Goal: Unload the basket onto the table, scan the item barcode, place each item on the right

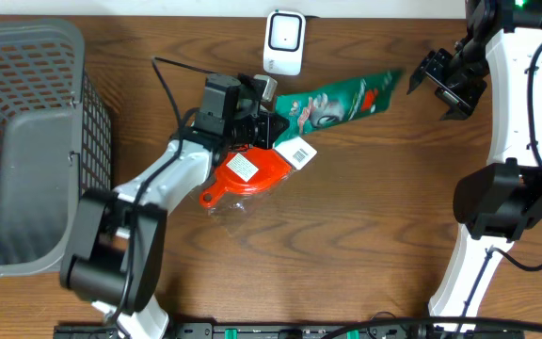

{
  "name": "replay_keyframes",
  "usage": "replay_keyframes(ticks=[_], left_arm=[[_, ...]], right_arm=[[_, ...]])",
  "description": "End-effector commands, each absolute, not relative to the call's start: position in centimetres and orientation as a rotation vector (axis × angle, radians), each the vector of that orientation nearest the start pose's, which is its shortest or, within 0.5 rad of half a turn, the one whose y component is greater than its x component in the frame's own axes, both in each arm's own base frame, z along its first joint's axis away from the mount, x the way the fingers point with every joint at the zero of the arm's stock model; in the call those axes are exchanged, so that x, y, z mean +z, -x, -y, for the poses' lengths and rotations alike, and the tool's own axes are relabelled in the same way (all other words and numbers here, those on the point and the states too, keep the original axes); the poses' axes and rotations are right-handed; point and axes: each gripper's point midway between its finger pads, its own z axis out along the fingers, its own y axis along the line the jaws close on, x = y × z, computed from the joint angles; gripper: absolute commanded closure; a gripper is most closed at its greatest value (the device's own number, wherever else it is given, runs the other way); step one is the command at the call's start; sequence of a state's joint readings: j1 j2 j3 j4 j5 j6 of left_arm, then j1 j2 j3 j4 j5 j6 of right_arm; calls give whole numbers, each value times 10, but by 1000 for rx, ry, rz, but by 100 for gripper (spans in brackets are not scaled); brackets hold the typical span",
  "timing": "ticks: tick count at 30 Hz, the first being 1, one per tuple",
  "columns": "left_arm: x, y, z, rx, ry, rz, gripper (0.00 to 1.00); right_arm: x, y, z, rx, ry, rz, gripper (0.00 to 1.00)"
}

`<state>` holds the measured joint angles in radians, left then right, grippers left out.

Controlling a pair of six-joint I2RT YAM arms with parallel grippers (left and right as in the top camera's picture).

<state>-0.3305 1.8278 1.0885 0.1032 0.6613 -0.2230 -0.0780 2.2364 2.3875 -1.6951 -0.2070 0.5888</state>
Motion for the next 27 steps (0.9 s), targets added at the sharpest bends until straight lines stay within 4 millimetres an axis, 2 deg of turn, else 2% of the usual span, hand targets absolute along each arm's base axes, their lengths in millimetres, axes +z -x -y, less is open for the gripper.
replay_keyframes(ticks=[1,8,11,14,21,27], left_arm=[[146,-435,256,-1065,-501,-2120,93],[172,-457,254,-1019,-538,-2035,93],[177,-467,251,-972,-520,-2023,93],[173,-473,252,-960,-516,-2023,93],[146,-492,258,-971,-507,-2057,93],[135,-513,260,-966,-498,-2059,93]], right_arm=[[177,-426,-4,307,-963,-2985,24],[177,-426,-2,295,-963,-2984,25],[177,-426,-4,295,-957,-2986,25],[177,-426,-7,295,-947,-2990,26],[177,-426,-7,295,-945,-2991,28],[177,-426,-8,294,-943,-2991,29]])
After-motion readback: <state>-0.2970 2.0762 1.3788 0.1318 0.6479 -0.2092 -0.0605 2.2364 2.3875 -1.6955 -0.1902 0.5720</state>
